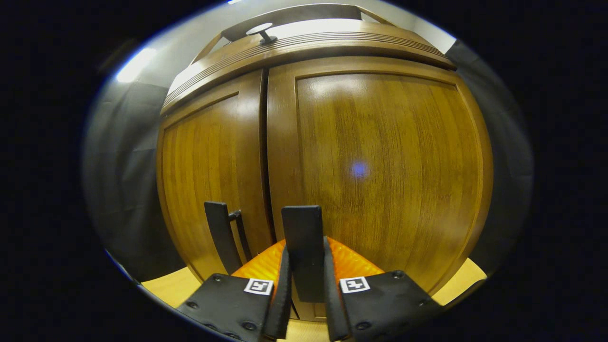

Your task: Open the right door of the double-door shoe cabinet with the right hand, and open the left door with the left hand.

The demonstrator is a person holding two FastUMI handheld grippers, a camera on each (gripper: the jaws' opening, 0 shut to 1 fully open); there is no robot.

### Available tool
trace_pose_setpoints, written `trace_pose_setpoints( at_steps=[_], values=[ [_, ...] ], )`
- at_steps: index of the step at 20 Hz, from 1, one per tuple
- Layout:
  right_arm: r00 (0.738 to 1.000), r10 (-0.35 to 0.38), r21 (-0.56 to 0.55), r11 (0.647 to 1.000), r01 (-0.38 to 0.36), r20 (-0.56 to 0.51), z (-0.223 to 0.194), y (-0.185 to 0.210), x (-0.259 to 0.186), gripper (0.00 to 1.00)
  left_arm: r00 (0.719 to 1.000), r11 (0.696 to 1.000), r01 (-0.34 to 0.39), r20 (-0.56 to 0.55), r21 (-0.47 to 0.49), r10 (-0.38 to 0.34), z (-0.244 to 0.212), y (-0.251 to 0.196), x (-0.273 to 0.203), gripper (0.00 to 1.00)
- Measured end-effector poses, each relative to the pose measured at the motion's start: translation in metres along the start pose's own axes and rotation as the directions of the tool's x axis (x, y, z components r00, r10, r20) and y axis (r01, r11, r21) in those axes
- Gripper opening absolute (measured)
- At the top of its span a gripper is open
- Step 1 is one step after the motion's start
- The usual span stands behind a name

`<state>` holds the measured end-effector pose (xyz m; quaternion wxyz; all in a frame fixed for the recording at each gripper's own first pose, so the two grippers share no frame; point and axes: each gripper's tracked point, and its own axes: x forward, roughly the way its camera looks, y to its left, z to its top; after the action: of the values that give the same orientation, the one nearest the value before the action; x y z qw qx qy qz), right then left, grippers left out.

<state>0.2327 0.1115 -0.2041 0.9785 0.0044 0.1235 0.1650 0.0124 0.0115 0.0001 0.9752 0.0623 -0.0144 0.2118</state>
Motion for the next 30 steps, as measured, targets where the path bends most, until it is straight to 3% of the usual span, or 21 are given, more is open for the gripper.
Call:
trace_pose_setpoints(
  at_steps=[2, 4, 5, 6, 8, 9, 12, 13, 16, 17, 19, 27, 28, 30],
  values=[
    [1.000, -0.001, -0.010, 1.000, 0.001, -0.002, -0.001, 0.001, 0.000, 0.25, 1.000, 1.000, 0.008, -0.010, -0.005, -0.008, -0.004, -0.002, 0.001, 0.95],
    [1.000, 0.002, -0.011, 1.000, -0.002, -0.015, -0.001, 0.000, -0.002, 0.34, 1.000, 1.000, 0.019, -0.018, -0.018, -0.019, -0.008, -0.004, 0.000, 0.95],
    [1.000, 0.006, -0.005, 1.000, -0.006, -0.017, -0.001, 0.000, -0.002, 0.34, 0.999, 0.999, 0.026, -0.023, -0.026, -0.027, -0.010, -0.005, -0.001, 0.95],
    [1.000, 0.008, -0.004, 1.000, -0.008, -0.022, -0.002, 0.000, -0.002, 0.25, 0.999, 0.999, 0.033, -0.028, -0.032, -0.034, -0.012, -0.005, -0.002, 0.95],
    [0.999, 0.005, -0.008, 1.000, -0.005, -0.031, -0.002, 0.000, -0.004, 0.34, 0.998, 0.998, 0.044, -0.037, -0.041, -0.045, -0.014, -0.007, -0.005, 0.95],
    [1.000, 0.002, -0.010, 1.000, -0.003, -0.031, -0.002, 0.000, -0.007, 0.25, 0.998, 0.998, 0.048, -0.039, -0.041, -0.050, -0.015, -0.006, -0.008, 0.95],
    [0.999, 0.011, -0.015, 1.000, -0.011, -0.032, 0.004, 0.002, -0.017, 0.34, 0.998, 0.999, 0.053, -0.044, -0.013, -0.054, -0.019, -0.002, -0.012, 0.95],
    [0.999, 0.014, -0.007, 1.000, -0.015, -0.034, 0.007, 0.003, -0.019, 0.25, 0.997, 0.998, 0.059, -0.046, -0.006, -0.059, -0.020, -0.003, -0.014, 0.95],
    [0.999, 0.013, -0.001, 1.000, -0.014, -0.030, 0.014, 0.006, -0.028, 0.29, 0.996, 0.997, 0.082, -0.046, -0.002, -0.082, -0.018, -0.003, -0.017, 0.95],
    [1.000, 0.009, -0.003, 1.000, -0.009, -0.024, 0.017, 0.005, -0.032, 0.25, 0.995, 0.996, 0.088, -0.047, 0.000, -0.088, -0.019, -0.003, -0.018, 0.95],
    [1.000, 0.002, 0.003, 1.000, -0.002, -0.017, 0.018, 0.002, -0.041, 0.29, 0.994, 0.995, 0.102, -0.050, 0.003, -0.101, -0.020, -0.004, -0.020, 0.95],
    [0.999, -0.042, 0.022, 0.999, 0.042, -0.003, 0.022, -0.009, -0.073, 0.29, 0.984, 0.985, 0.171, -0.059, -0.007, -0.171, -0.023, -0.011, -0.022, 0.95],
    [0.999, -0.051, 0.022, 0.998, 0.051, -0.002, 0.023, -0.011, -0.077, 0.24, 0.982, 0.984, 0.180, -0.060, -0.010, -0.180, -0.024, -0.013, -0.022, 0.95],
    [0.998, -0.065, 0.027, 0.998, 0.065, -0.006, 0.023, -0.016, -0.085, 0.29, 0.977, 0.979, 0.202, -0.062, -0.019, -0.203, -0.026, -0.019, -0.028, 0.96]
  ],
)
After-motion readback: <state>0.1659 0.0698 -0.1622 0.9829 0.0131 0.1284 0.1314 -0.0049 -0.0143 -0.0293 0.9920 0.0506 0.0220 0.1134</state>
